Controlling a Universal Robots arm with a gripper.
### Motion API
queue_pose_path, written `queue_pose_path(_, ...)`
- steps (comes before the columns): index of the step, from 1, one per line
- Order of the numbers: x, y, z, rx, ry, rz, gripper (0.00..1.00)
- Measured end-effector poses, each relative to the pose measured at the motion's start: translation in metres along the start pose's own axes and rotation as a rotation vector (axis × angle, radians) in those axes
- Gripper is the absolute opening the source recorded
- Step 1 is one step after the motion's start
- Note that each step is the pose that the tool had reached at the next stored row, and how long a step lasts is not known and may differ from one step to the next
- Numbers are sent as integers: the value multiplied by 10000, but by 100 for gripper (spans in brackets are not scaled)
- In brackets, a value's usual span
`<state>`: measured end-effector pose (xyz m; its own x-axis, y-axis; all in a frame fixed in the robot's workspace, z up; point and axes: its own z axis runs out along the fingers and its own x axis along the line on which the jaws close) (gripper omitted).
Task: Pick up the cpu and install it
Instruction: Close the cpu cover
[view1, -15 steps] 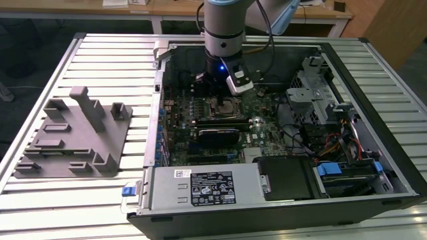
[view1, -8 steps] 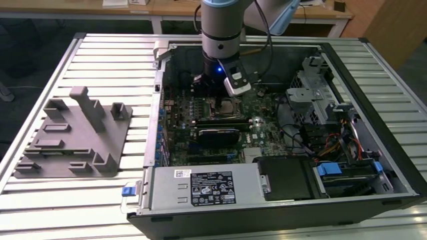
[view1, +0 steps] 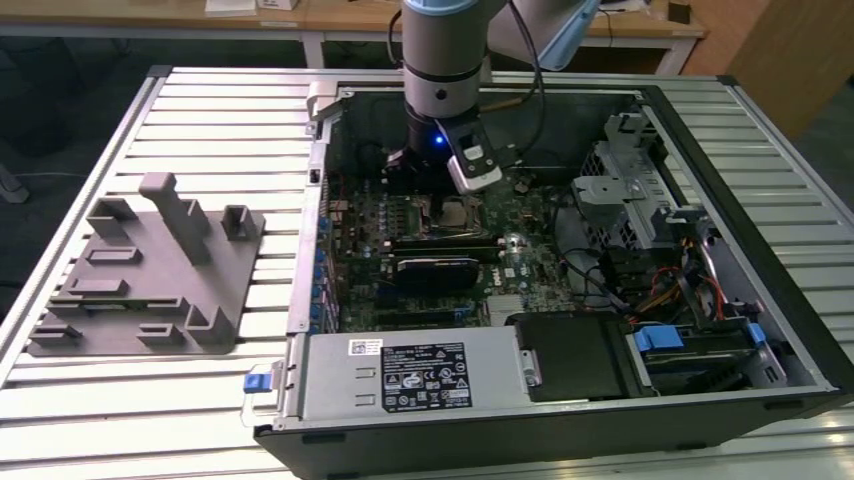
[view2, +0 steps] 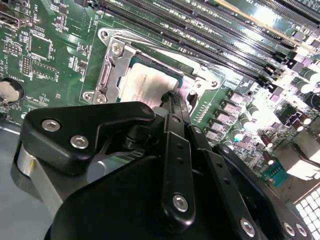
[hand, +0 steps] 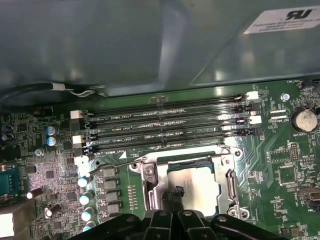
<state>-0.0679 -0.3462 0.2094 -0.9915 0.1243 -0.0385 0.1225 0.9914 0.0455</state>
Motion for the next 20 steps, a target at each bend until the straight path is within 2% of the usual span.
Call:
queue_pose_path(13,83,-13,50,-9,13,-265,11)
queue_pose_path(20,100,-16,76,-17,23,-483,11)
